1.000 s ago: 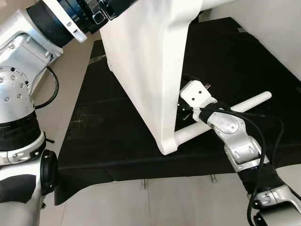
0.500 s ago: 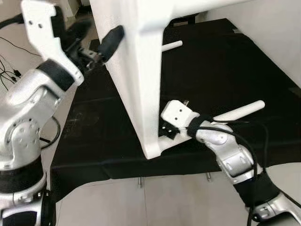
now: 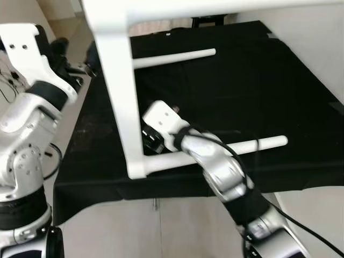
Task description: Building children table
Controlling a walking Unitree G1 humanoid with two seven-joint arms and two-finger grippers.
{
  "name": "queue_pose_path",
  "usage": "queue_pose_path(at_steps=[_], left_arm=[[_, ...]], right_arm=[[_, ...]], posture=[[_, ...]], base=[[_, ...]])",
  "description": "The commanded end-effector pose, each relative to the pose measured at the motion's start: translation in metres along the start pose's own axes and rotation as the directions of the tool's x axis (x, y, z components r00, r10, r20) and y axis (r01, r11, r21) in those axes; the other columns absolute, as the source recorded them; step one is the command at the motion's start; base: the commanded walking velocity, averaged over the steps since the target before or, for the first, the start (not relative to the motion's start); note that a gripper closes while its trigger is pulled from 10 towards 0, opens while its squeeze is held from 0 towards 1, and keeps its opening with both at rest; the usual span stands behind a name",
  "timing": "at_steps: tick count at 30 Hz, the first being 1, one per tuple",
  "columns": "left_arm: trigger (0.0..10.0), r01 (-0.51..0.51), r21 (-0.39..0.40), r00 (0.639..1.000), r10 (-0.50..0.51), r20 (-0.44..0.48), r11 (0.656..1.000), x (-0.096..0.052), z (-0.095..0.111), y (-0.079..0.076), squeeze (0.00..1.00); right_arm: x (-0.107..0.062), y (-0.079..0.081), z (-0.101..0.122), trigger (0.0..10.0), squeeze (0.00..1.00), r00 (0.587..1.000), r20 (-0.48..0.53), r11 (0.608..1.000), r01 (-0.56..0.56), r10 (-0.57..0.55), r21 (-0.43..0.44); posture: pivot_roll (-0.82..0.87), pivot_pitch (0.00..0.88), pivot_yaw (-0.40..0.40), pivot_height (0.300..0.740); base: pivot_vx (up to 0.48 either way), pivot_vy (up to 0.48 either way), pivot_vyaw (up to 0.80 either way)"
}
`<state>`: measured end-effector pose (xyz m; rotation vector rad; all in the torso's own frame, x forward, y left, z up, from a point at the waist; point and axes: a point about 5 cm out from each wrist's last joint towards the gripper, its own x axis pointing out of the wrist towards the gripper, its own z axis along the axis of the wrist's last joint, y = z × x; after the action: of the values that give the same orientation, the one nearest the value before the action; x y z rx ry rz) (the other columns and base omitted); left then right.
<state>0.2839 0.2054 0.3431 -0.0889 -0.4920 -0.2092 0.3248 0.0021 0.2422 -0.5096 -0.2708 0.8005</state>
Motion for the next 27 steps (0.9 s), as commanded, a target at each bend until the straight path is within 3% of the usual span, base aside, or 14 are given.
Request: queue_pose_path(at_steps=[1, 5, 8, 10, 12, 14, 16, 17, 19, 20, 21, 23, 25, 27], left_arm=[[10.0, 0.142, 0.005, 0.990, -0.142, 0.025, 0.990, 0.006, 0.005, -0.025, 0.00], [10.0, 0.139, 0.009, 0.990, -0.139, 0.029, 0.990, 0.005, 0.005, -0.026, 0.00], [10.0, 0.135, 0.007, 0.991, -0.135, 0.023, 0.991, 0.002, 0.003, -0.026, 0.00], [10.0, 0.151, -0.009, 0.988, -0.151, -0.013, 0.988, -0.005, -0.006, -0.029, 0.00], [10.0, 0.160, -0.018, 0.987, -0.161, -0.027, 0.987, -0.008, -0.010, -0.031, 0.00], [10.0, 0.203, -0.046, 0.977, -0.206, -0.059, 0.978, -0.020, -0.018, -0.039, 0.00], [10.0, 0.203, -0.046, 0.977, -0.206, -0.059, 0.978, -0.020, -0.018, -0.039, 0.00], [10.0, 0.220, -0.067, 0.971, -0.226, -0.082, 0.973, -0.031, -0.025, -0.044, 0.00], [10.0, 0.220, -0.067, 0.971, -0.226, -0.082, 0.973, -0.031, -0.025, -0.044, 0.00], [10.0, 0.222, -0.072, 0.969, -0.228, -0.094, 0.972, -0.036, -0.027, -0.046, 0.00], [10.0, 0.222, -0.072, 0.969, -0.228, -0.094, 0.972, -0.036, -0.027, -0.046, 0.00], [10.0, 0.177, -0.089, 0.974, -0.188, -0.128, 0.980, -0.047, -0.036, -0.045, 0.00], [10.0, 0.155, -0.096, 0.975, -0.168, -0.146, 0.983, -0.052, -0.040, -0.045, 0.00], [10.0, 0.155, -0.096, 0.975, -0.168, -0.146, 0.983, -0.052, -0.040, -0.045, 0.00]], right_arm=[[0.012, 0.009, 0.032, 10.0, 0.90, 0.993, 0.122, 1.000, 0.008, -0.005, -0.018], [0.010, -0.001, 0.023, 10.0, 0.90, 0.996, 0.085, 0.998, 0.044, -0.041, -0.034], [-0.006, -0.020, -0.004, 10.0, 0.90, 0.996, -0.013, 0.995, 0.082, -0.083, -0.060], [-0.038, -0.038, -0.037, 10.0, 0.88, 0.992, -0.116, 0.997, 0.043, -0.051, -0.065], [-0.050, -0.041, -0.045, 10.0, 0.88, 0.990, -0.139, 0.998, 0.008, -0.016, -0.059], [-0.081, -0.038, -0.059, 10.0, 0.69, 0.980, -0.149, 0.991, -0.130, 0.129, -0.002], [-0.081, -0.038, -0.059, 10.0, 0.69, 0.980, -0.149, 0.991, -0.130, 0.129, -0.002], [-0.102, -0.036, -0.063, 10.0, 0.44, 0.966, -0.136, 0.975, -0.216, 0.221, 0.047], [-0.102, -0.036, -0.063, 10.0, 0.44, 0.966, -0.136, 0.975, -0.216, 0.221, 0.047], [-0.109, -0.034, -0.062, 10.0, 0.29, 0.958, -0.120, 0.965, -0.253, 0.260, 0.072], [-0.109, -0.034, -0.062, 10.0, 0.29, 0.958, -0.120, 0.965, -0.253, 0.260, 0.072], [-0.120, -0.021, -0.057, 10.0, 0.07, 0.911, -0.058, 0.907, -0.396, 0.408, 0.145], [-0.122, -0.014, -0.055, 10.0, 0.03, 0.878, -0.035, 0.870, -0.466, 0.477, 0.165], [-0.122, -0.014, -0.055, 10.0, 0.03, 0.878, -0.035, 0.870, -0.466, 0.477, 0.165]], posture=[[-0.05, 0.160, 0.072, 0.740], [-0.05, 0.154, 0.063, 0.740], [-0.06, 0.153, 0.065, 0.740], [-0.06, 0.149, 0.070, 0.740], [-0.06, 0.149, 0.070, 0.740], [-0.07, 0.145, 0.077, 0.740], [-0.07, 0.145, 0.077, 0.740], [-0.07, 0.140, 0.080, 0.740], [-0.07, 0.140, 0.080, 0.740], [-0.07, 0.136, 0.081, 0.740], [-0.07, 0.136, 0.081, 0.740], [-0.06, 0.125, 0.091, 0.740], [-0.06, 0.124, 0.092, 0.740], [-0.06, 0.124, 0.092, 0.740]], base=[[0.000, 0.000, 0.00], [0.000, 0.000, 0.00], [0.000, 0.000, 0.00], [0.000, 0.000, 0.00], [0.000, 0.000, 0.00], [0.000, 0.000, 0.00], [0.000, 0.000, 0.00], [0.000, 0.000, 0.00], [0.000, 0.000, 0.00], [0.000, 0.000, 0.00], [0.000, 0.000, 0.00], [0.000, 0.000, 0.00], [0.000, 0.000, 0.00], [0.000, 0.000, 0.00]])
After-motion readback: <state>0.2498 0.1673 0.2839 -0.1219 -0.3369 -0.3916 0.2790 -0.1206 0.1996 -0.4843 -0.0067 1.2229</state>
